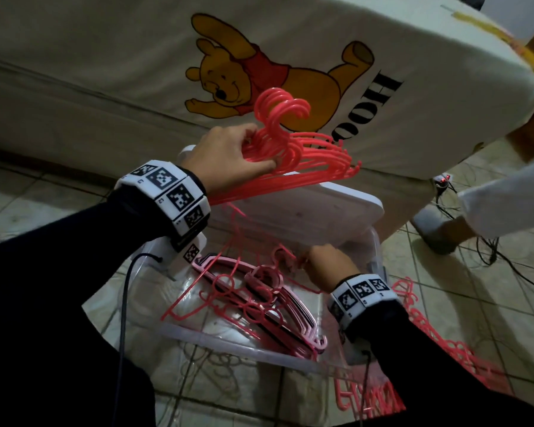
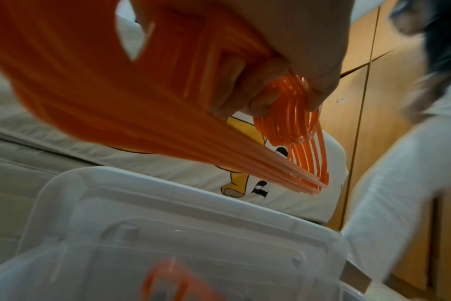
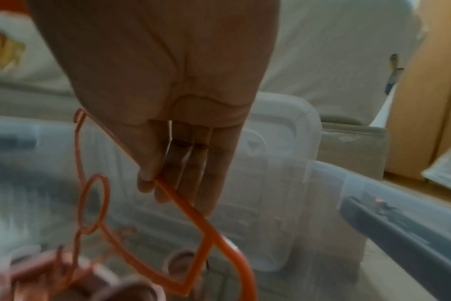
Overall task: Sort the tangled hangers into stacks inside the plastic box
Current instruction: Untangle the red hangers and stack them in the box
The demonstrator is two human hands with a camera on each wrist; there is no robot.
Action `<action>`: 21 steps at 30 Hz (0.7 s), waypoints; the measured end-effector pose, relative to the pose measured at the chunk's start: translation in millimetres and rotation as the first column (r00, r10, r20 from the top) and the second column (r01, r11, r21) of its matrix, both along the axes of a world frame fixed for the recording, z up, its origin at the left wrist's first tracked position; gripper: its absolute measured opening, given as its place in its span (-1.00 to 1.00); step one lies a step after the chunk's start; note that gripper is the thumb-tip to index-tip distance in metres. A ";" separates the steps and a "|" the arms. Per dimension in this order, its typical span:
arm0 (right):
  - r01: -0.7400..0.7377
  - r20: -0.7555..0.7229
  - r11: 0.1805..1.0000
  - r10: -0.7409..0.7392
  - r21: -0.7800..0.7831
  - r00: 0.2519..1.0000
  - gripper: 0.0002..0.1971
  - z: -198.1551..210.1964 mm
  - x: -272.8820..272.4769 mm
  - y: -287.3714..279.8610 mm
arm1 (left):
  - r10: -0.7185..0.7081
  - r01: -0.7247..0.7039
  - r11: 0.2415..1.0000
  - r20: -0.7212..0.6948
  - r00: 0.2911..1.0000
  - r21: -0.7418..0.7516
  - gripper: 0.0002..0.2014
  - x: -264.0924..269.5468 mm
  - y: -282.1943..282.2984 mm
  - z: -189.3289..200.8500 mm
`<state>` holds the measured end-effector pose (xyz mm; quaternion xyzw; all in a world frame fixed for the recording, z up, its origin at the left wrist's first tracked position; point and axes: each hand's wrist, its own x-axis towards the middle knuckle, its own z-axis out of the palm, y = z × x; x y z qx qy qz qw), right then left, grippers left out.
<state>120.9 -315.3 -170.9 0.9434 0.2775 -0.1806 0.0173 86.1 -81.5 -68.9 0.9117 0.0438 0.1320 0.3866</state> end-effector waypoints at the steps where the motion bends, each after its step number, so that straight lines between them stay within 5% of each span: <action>1: 0.005 -0.010 0.999 -0.005 0.046 1.000 -0.75 6.4 1.4 -0.5 | 0.013 -0.013 1.000 0.004 1.000 -0.004 -0.44 0.6 1.4 0.4; 7: -0.041 -0.123 0.978 0.067 0.205 0.990 -0.87 35.0 2.4 -9.2 | 0.077 -0.072 0.996 0.097 0.992 -0.047 -0.65 3.9 9.2 4.9; 12: -0.120 -0.072 0.973 0.137 0.196 0.988 -0.89 36.7 -7.8 -12.3 | 0.084 -0.082 0.996 0.073 0.994 -0.025 -0.64 6.3 18.3 1.8; 17: -0.211 0.144 0.976 0.202 0.052 0.969 -0.89 37.8 -10.8 -19.3 | 0.084 -0.085 0.996 0.033 0.996 0.009 -0.53 6.1 25.6 -1.4; 21: -0.290 0.362 0.938 0.207 0.190 0.909 -0.87 47.4 -9.7 -21.1 | 0.067 -0.067 0.996 -0.003 0.998 0.054 -0.57 4.9 25.6 -4.0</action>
